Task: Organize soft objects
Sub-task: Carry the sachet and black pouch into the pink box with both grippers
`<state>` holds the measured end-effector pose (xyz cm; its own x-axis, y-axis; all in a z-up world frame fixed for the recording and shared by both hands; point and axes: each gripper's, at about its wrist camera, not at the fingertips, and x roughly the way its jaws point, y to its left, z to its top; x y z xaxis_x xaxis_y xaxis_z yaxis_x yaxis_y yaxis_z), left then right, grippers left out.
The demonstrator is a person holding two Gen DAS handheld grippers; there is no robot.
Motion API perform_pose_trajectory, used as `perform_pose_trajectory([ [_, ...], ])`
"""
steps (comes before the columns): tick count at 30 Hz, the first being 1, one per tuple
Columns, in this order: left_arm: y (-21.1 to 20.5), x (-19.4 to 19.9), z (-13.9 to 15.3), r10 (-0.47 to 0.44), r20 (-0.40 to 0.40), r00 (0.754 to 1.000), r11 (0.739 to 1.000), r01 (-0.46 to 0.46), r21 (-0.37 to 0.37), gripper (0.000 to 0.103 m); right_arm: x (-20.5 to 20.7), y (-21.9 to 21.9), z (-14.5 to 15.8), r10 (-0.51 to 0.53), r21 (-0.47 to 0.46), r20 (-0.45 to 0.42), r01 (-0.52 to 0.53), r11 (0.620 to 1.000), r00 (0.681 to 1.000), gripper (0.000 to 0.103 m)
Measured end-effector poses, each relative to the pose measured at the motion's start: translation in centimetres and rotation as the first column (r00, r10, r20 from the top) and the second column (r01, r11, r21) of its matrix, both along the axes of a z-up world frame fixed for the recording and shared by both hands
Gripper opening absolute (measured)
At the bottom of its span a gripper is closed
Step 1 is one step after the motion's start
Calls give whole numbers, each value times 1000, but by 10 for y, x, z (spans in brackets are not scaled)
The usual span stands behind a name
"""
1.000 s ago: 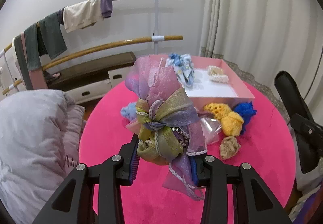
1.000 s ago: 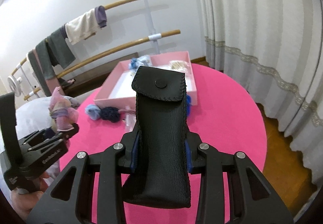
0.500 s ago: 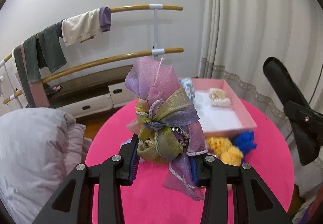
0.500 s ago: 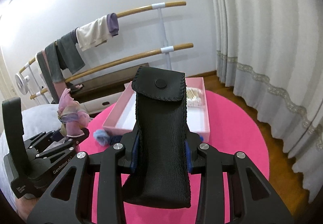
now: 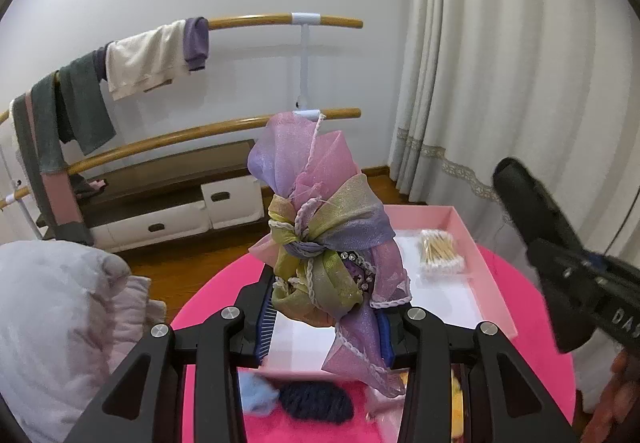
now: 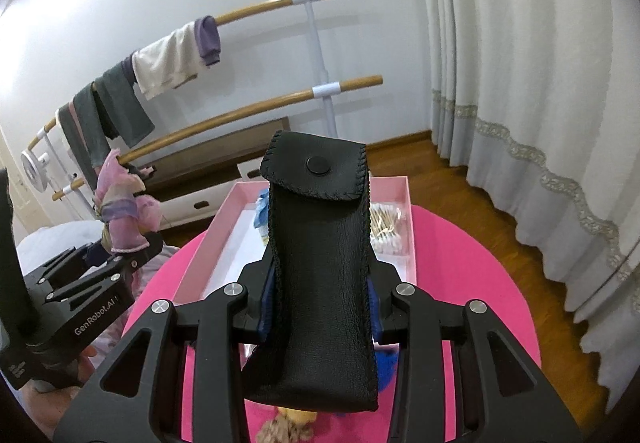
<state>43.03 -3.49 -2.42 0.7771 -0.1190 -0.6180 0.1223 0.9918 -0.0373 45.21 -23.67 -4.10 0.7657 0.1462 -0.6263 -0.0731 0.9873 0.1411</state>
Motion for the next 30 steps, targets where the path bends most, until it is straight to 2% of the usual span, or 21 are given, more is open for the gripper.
perform_pose_trajectory([
  [9, -10, 85, -23, 6, -67, 998, 1000, -5, 10, 38, 57, 2, -29, 21, 13, -88, -20, 1000, 996, 33],
  [20, -25, 172, -59, 13, -163, 986, 999, -6, 42, 43, 90, 9, -65, 23, 20, -178, -20, 1000, 984, 34],
  [23, -28, 191, -68, 21, -179, 984, 999, -12, 52, 54, 96, 7, -76, 18, 23, -205, -13, 1000, 979, 36],
  [25, -30, 203, -71, 26, -182, 983, 998, -15, 64, 59, 100, 6, -82, 13, 25, -221, -7, 1000, 975, 41],
  [27, -30, 210, -73, 39, -177, 984, 997, -26, 74, 80, 100, 3, -85, 3, 33, -227, 4, 999, 974, 47],
  [28, -29, 210, -73, 48, -164, 985, 996, -35, 77, 86, 100, 2, -85, 1, 38, -224, 8, 999, 975, 51],
  [29, -28, 207, -72, 55, -151, 987, 996, -43, 79, 95, 98, 0, -85, -2, 45, -222, 12, 999, 975, 64],
  [30, -27, 206, -70, 66, -137, 988, 995, -54, 84, 97, 97, -1, -84, -1, 52, -219, 12, 999, 976, 79],
])
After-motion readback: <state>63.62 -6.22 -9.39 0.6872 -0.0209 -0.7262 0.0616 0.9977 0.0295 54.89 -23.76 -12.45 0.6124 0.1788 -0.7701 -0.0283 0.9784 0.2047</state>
